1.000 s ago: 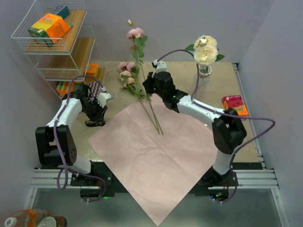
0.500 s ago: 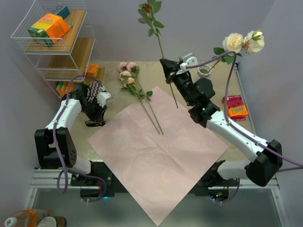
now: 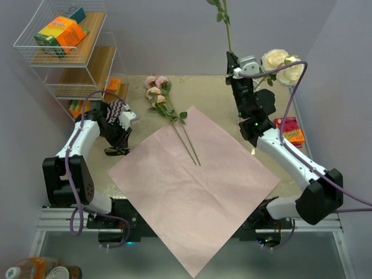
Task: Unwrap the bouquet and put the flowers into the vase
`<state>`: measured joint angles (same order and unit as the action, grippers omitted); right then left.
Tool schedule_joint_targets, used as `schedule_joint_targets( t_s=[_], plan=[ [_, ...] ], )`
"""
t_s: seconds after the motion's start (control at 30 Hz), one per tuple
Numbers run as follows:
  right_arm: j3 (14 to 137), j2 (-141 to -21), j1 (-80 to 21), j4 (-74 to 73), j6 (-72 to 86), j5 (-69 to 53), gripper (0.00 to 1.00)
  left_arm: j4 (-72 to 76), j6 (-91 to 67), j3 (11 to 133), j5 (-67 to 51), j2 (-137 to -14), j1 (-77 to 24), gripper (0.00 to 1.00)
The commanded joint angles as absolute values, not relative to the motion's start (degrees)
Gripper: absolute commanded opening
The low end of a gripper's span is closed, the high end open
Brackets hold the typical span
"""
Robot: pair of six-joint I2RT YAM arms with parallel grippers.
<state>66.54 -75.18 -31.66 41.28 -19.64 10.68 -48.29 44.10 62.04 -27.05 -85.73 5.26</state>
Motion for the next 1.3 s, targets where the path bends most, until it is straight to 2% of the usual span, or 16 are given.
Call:
schedule_joint_targets(
  t_s=[0.0, 0.23, 0.67, 1.27],
  plan=[
    [71.97, -80.49, -27.25, 52.90, -21.53, 14.94, 0.00, -48.43, 44.21, 63.20, -28.65, -85.25, 5.80, 0.34],
    [76.99, -90.17, -25.05, 64.59, -26.10, 20.56, 0.00, -48.25, 44.74, 63.19, -28.39, -85.60, 5.80, 0.34],
    [87.97, -96.85, -20.92, 62.93, -29.53, 17.84, 0.00, -47.90, 45.18, 64.25, -27.60, -88.50, 5.80, 0.33],
    [85.61, -102.47, -19.07, 67.67, -29.26, 20.57, 0.00, -48.25, 45.35, 65.04, -26.28, -89.03, 5.80, 0.33]
  ],
)
